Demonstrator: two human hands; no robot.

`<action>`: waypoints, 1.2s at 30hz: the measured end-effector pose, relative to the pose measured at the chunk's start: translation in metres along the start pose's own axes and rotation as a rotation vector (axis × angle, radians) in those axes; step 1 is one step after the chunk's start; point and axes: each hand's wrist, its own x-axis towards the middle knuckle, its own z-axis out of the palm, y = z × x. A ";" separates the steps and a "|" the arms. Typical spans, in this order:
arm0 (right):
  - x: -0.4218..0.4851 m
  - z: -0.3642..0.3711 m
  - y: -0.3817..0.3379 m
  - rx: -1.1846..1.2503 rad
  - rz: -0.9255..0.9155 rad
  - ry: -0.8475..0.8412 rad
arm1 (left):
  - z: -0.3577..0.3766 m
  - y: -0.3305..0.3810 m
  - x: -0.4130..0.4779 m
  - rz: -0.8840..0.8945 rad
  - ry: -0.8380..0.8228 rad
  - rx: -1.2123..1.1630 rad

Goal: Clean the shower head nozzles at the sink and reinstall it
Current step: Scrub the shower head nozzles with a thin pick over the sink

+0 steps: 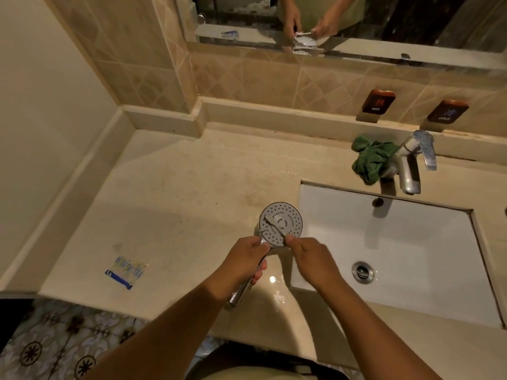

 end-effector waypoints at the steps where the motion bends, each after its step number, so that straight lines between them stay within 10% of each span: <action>1: 0.005 -0.010 0.002 0.021 0.023 0.023 | 0.000 -0.001 -0.001 0.002 -0.007 -0.002; 36: 0.019 -0.010 0.019 -0.040 0.026 0.132 | 0.001 -0.005 0.005 -0.005 0.010 0.112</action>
